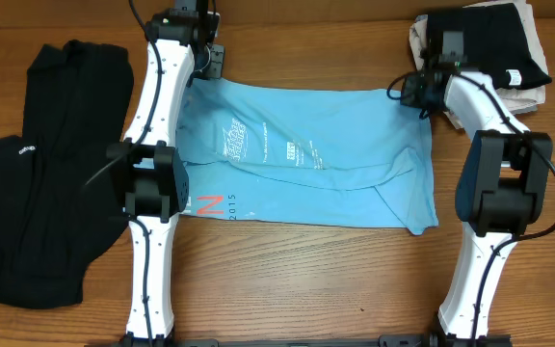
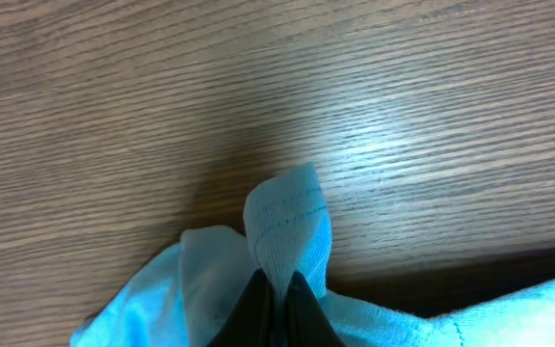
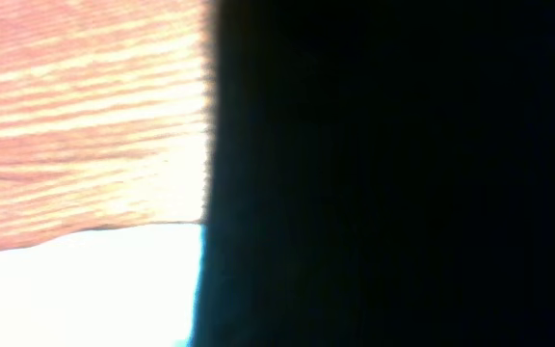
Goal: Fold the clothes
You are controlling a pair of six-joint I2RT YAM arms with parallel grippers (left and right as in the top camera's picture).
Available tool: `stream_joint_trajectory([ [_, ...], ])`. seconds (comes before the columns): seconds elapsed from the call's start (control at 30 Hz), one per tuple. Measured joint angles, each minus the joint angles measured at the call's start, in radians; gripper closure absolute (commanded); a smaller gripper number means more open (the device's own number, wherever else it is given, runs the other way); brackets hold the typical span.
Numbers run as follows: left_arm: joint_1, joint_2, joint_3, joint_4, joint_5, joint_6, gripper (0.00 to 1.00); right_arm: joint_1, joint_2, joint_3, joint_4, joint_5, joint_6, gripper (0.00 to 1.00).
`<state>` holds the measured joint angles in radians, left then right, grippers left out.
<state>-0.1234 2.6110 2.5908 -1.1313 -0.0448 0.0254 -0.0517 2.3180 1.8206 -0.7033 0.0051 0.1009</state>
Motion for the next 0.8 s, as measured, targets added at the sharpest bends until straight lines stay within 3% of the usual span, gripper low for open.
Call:
stream_joint_trajectory([
  [0.4,0.004,-0.161,0.000,-0.089,-0.002,0.000,0.96,0.000,0.006,0.472,-0.587,-0.066,0.030,0.96],
  [0.8,0.013,-0.241,0.019,-0.395,-0.005,-0.034,0.96,0.000,-0.017,0.498,-0.835,-0.058,0.072,0.96],
])
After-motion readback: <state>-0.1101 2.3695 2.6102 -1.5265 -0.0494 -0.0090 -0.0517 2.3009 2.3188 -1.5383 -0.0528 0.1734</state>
